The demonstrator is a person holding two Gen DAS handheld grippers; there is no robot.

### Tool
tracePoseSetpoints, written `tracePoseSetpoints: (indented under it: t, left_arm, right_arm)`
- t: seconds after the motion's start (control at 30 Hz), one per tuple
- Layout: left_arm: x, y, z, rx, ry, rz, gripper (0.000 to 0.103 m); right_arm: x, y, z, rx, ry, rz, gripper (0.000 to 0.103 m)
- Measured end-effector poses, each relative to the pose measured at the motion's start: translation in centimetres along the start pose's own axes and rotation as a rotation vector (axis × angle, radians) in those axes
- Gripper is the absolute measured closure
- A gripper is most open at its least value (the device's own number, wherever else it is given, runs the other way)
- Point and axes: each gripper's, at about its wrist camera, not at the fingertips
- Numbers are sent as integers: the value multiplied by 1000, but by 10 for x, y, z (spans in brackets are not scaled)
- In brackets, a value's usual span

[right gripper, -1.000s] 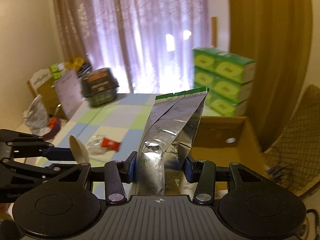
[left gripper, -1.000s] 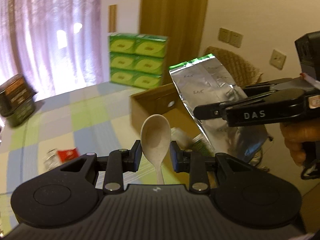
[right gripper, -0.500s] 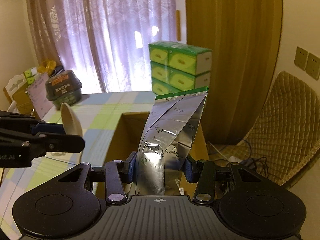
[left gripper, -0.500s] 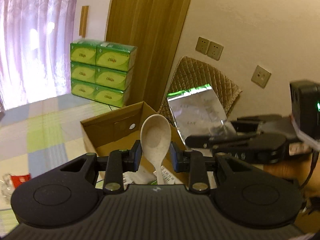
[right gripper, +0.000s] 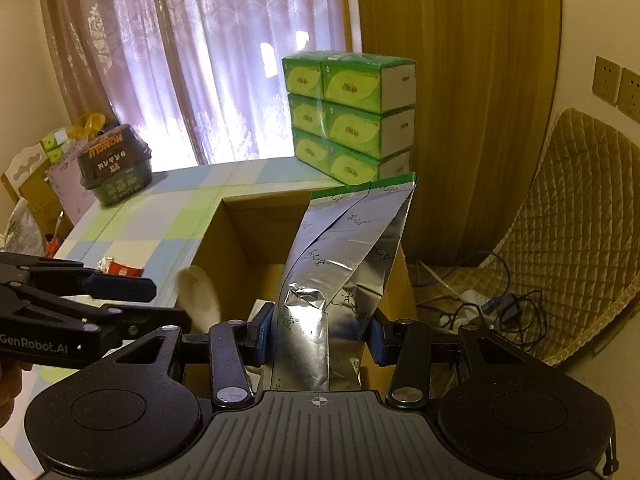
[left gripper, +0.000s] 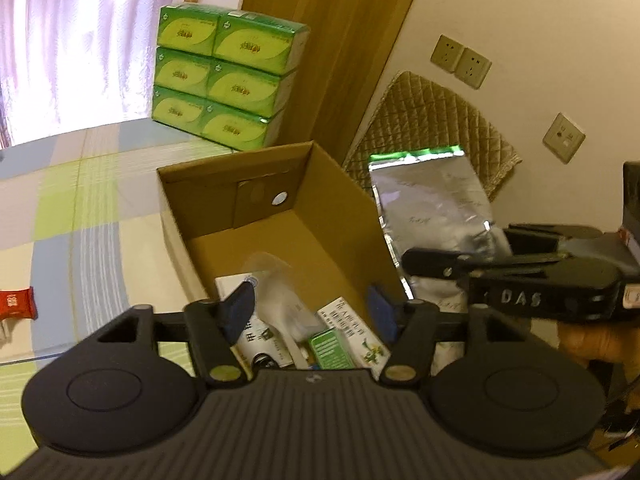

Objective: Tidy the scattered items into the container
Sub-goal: 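Carry the foil bag and spoon over the cardboard box and lower them, then open both tools to drop the bag and spoon, then withdraw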

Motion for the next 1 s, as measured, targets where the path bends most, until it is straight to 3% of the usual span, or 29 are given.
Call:
tracePoseSetpoints:
  t: [0.7,0.73,0.77,0.8,0.87,1.0]
  left_arm:
    - [10,-20,-24,-1,24,7,43]
    - [10,-20,-24,-1,25,8,43]
    - [10,-21,-25,-2,26,8,43]
    - [11,-21,-25,-2,26,8,43]
    - [11,-21,-26,-3,24,8,43]
    - [13,-23,-29,-6,30,7,42]
  right_arm:
    - [7,8,6,10,34,-1,54]
    - [5,10,7,7,43,14,49]
    - [3,12,7,2,47,27,16]
    - [2,14,6,-13,38,40,0]
    - [2,15,0,-63,32,37,0]
    - [2,15,-4,-61,12,31,0]
Point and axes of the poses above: each gripper's, at about its wrist camera, not at the fingertips, and z roughly the way its jaws point, x to its left, y to its top, and after that the axes turned 4 degrees about -z, right-handed
